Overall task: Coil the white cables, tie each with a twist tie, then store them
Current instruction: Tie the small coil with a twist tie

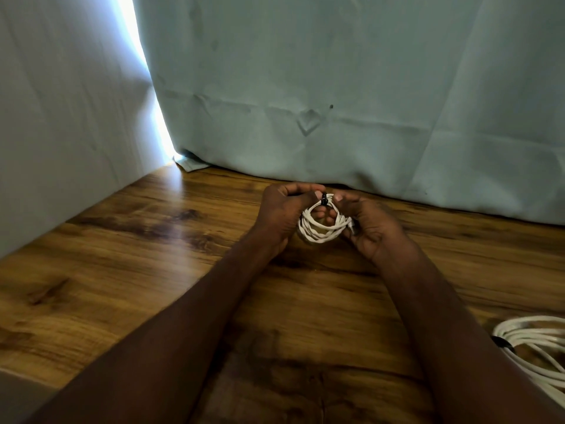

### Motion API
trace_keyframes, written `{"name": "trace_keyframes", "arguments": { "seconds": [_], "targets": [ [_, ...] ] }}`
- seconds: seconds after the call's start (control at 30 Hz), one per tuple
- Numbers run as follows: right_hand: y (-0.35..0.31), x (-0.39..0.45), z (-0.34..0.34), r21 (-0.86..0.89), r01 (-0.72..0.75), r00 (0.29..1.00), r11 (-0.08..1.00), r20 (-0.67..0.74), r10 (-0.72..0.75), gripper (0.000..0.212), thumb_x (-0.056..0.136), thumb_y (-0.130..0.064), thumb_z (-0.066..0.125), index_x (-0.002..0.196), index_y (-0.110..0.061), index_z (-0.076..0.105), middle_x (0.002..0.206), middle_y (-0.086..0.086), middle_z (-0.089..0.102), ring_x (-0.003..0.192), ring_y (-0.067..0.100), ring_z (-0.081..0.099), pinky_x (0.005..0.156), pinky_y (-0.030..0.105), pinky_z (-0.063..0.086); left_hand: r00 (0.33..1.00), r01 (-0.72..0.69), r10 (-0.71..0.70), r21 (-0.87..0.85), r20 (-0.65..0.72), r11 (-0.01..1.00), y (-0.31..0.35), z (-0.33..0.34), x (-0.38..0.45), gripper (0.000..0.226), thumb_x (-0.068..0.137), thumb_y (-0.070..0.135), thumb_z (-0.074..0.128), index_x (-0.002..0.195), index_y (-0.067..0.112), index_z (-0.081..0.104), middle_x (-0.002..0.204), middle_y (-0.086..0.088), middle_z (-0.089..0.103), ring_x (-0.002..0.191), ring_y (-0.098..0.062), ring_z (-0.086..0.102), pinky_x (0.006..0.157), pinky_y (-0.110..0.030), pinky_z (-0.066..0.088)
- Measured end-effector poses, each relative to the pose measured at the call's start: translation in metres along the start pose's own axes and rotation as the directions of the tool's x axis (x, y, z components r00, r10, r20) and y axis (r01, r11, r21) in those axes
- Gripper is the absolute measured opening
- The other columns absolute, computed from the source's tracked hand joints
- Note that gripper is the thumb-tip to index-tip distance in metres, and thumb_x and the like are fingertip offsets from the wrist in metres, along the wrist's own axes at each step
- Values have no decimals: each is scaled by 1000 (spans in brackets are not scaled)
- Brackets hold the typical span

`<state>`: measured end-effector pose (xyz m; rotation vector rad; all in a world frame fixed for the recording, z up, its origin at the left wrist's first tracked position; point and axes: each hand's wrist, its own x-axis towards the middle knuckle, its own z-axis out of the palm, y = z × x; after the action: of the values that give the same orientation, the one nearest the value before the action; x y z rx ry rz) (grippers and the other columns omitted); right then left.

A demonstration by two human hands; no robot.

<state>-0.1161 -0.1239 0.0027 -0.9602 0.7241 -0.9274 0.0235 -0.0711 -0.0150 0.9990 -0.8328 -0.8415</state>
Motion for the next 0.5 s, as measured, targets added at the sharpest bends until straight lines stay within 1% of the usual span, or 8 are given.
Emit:
{"name": "trace_keyframes", "arguments": {
  "seconds": [0.03,0.07,0.13,0.23,0.3,0.37,0.43,0.5],
  "targets": [
    [-1,-1,-1,10,-15,1000,1000,19,15,12,97,2,58,101,4,69,85,16,73,61,21,73,56,30,63,1000,2,-2,0,5,1000,0,0,-1,10,91,-3,71,98,0,77,92,-22,78,73,-26,75,70,-32,65],
    [-2,-2,-1,32,-33,999,999,42,31,13,98,1,56,93,1,68,78,13,74,58,19,72,56,29,62,1000,3,-3,3,8,1000,1,-1,0,10,91,-2,71,98,0,77,93,-21,78,74,-26,75,69,-31,64],
    [-2,-2,-2,47,-55,996,997,77,52,18,100,1,53,88,-2,66,71,11,73,55,18,71,53,28,61,1000,7,-8,11,15,1000,1,-1,-1,12,91,-2,71,101,-1,77,94,-21,78,76,-25,76,68,-30,63],
    [-2,-1,0,17,-26,999,1000,47,25,13,99,1,56,92,-2,67,74,12,74,55,19,72,51,28,60,1000,13,-13,18,10,1000,0,0,-1,13,91,-2,70,103,-2,76,95,-21,78,78,-26,76,68,-31,63],
    [-2,1,2,-41,12,999,999,37,-10,9,97,-1,60,99,-2,69,84,13,75,62,18,73,57,28,62,1000,5,-5,8,0,1000,-1,0,0,12,91,-2,70,101,-1,76,95,-21,78,81,-27,76,72,-33,62],
    [-3,0,5,-100,36,998,994,53,-31,16,95,0,61,108,0,70,88,14,75,66,17,73,61,27,63,1000,10,-10,-18,-11,1000,0,-1,3,12,91,-2,70,101,0,76,96,-22,77,82,-29,76,76,-36,63],
    [-2,1,5,-152,63,997,986,59,-54,20,96,4,60,113,3,70,86,13,75,63,16,72,59,24,61,1000,25,-26,-51,-14,998,2,-3,5,11,91,-3,69,100,-2,75,94,-23,77,76,-29,75,71,-34,64],
    [0,2,5,-179,89,996,980,42,-83,22,94,6,61,115,5,69,86,15,75,62,17,72,58,25,61,999,40,-41,-71,-5,997,3,-3,5,9,91,-5,69,99,-2,74,92,-23,77,71,-28,74,66,-32,64]
  ]
}}
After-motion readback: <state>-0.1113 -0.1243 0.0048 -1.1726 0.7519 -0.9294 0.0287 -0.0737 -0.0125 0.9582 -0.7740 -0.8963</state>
